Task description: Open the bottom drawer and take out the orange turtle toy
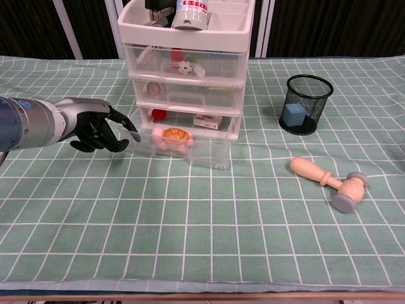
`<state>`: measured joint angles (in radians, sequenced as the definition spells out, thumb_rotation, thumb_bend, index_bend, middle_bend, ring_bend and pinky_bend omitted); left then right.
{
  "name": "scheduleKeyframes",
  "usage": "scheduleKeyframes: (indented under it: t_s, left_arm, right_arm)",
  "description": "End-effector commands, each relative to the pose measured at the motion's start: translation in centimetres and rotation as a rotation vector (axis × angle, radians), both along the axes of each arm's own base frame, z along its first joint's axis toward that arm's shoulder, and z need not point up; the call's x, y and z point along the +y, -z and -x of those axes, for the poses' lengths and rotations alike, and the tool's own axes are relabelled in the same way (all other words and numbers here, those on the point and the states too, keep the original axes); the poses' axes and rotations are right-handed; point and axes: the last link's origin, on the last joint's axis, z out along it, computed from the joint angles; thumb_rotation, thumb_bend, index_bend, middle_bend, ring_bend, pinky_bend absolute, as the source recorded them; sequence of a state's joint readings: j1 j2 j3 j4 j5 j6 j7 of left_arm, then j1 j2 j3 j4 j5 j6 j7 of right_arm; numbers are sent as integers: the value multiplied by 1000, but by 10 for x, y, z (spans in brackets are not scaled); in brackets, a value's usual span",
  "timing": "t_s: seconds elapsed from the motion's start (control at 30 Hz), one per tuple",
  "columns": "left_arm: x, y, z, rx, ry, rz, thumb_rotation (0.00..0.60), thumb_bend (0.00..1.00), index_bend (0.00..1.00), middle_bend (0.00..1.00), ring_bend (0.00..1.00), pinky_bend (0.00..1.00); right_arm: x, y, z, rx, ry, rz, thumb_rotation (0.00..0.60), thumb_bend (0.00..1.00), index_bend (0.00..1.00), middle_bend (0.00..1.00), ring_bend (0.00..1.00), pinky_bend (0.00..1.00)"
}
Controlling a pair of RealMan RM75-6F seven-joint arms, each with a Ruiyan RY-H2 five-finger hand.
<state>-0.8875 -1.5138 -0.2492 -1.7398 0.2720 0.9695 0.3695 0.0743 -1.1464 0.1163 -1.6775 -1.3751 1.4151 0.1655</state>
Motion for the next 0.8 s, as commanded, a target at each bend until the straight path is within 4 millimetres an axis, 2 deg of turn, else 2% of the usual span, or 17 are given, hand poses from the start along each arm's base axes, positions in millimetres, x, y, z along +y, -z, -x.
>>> scheduleKeyframes:
  t_s: [0.03, 0.47, 0.53, 0.67, 0.8]
  left_arm:
    - [-6, -2, 4, 6, -4, 16, 600, 528, 364, 1000, 1000, 1000]
    - [-25, -10, 7, 5, 11, 58, 600, 521, 366, 1000, 1000, 1000]
    - [-25, -12, 7, 5, 14, 56, 600, 463, 348, 1000, 1000, 1000]
    - [-24, -14, 6, 21, 31, 51, 600, 263, 303, 1000, 1000, 1000]
    - [-19, -17, 1, 40, 70, 32, 600, 197, 291, 1000, 1000, 1000]
  right_arm:
    - [0, 0, 0, 0, 1, -1, 600, 92, 0, 95, 0, 184]
    - [0, 1, 0, -1, 1, -2, 600, 92, 0, 95, 0, 185]
    - [0, 1, 0, -2, 2, -3, 600, 91, 0, 95, 0, 185]
    - [0, 1, 0, -3, 1, -5, 600, 92, 0, 95, 0, 185]
    - [0, 1, 0, -5, 3, -5, 600, 92, 0, 95, 0, 185]
